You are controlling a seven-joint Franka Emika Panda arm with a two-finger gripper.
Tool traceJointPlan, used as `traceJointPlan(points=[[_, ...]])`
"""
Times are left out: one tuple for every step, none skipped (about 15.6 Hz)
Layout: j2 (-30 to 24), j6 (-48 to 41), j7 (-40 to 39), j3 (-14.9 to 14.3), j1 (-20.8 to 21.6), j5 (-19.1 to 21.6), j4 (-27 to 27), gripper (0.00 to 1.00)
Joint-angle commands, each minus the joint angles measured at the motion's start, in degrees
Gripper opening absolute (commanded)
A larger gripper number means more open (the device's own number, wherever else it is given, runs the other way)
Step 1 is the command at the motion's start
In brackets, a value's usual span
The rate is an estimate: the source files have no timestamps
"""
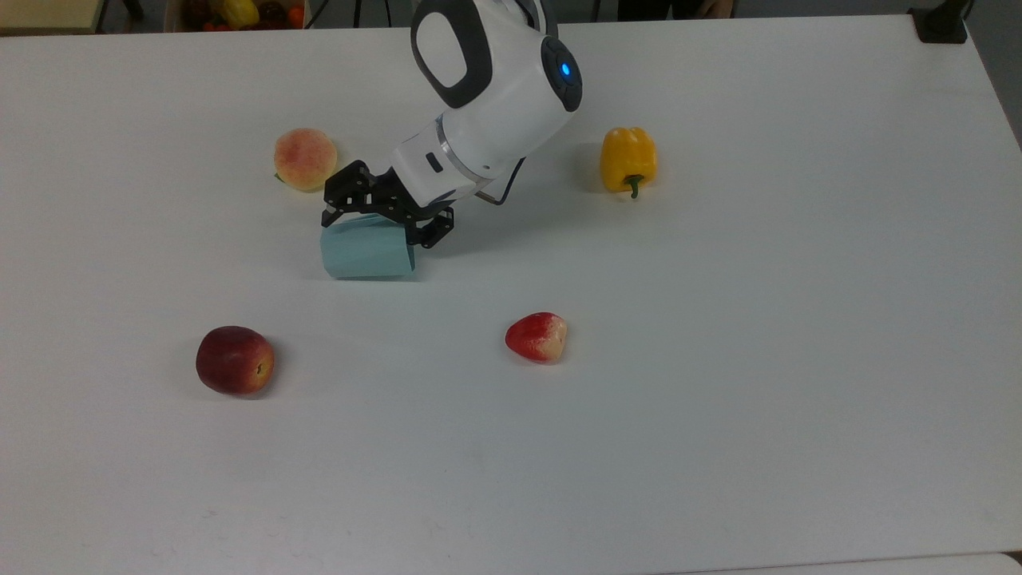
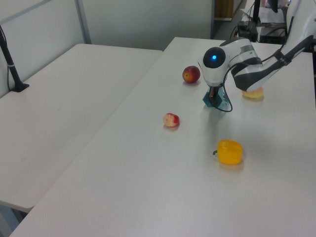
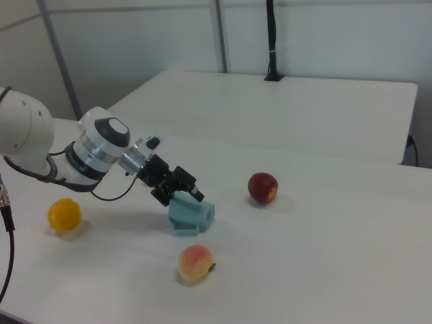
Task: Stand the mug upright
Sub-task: 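Close the gripper on the mug's base end, then lift and rotate the mug so its opening faces up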
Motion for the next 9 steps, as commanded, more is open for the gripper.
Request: traceJointPlan(points=[[-0.3, 1.5, 1.1, -0.8, -0.1, -1.1, -0.9, 0.82], [-0.3, 1.5, 1.1, -0.8, -0.1, -1.0, -0.9, 0.67], [-0.3, 1.5, 1.0, -0.8, -0.1, -1.0, -0.9, 0.50], [-0.3, 1.5, 1.0, -0.8, -0.2, -0.7, -0.9, 0.34], [-0.3, 1.4, 0.8, -0.8, -0.2, -0.7, -1.1, 0.12], [-0.3, 1.5, 0.8, -0.8, -0.2, -0.7, -1.1, 0.00], [-0.3, 1.4, 0.7, -0.8, -0.2, -0.7, -1.1, 0.00], [-0.4, 1.3, 0.7, -0.8, -0.2, -0.7, -1.1, 0.00], [-0.5, 1.3, 0.6, -0.8, -0.2, -0.4, -1.0, 0.00]])
